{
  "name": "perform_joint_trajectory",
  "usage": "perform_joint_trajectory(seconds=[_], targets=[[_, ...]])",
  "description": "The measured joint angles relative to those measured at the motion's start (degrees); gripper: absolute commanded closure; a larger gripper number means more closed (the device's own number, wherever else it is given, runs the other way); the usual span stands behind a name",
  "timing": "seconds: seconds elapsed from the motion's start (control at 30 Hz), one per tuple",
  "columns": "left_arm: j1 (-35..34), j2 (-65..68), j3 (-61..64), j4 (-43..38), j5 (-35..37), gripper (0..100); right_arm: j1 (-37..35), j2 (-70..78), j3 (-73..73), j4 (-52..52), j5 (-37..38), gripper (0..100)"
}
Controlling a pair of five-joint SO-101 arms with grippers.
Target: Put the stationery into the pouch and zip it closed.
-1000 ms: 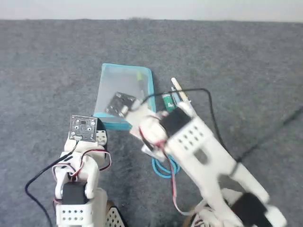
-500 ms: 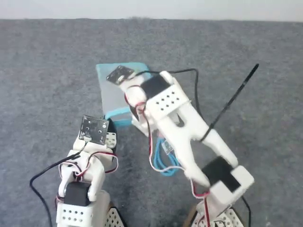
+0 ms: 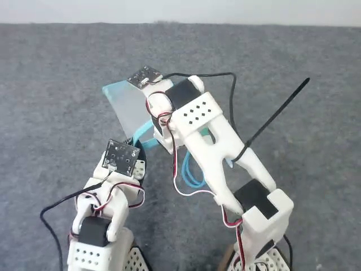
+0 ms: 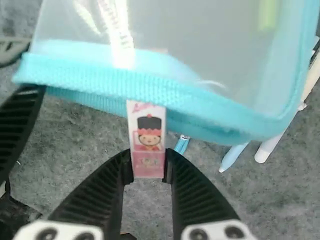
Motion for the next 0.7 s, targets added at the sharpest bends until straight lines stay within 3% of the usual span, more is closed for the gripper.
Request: perform_joint_trajectory(seconds=[0.43, 0.7], targets=[[0.9, -0.1, 2.1, 0.0, -4.0, 99, 8.5, 0.1, -0.3, 0.0, 0.2, 99.3], [1.4, -0.1, 2.1, 0.0, -4.1, 99, 8.4, 2.0, 0.1, 0.0, 2.4, 99.3]])
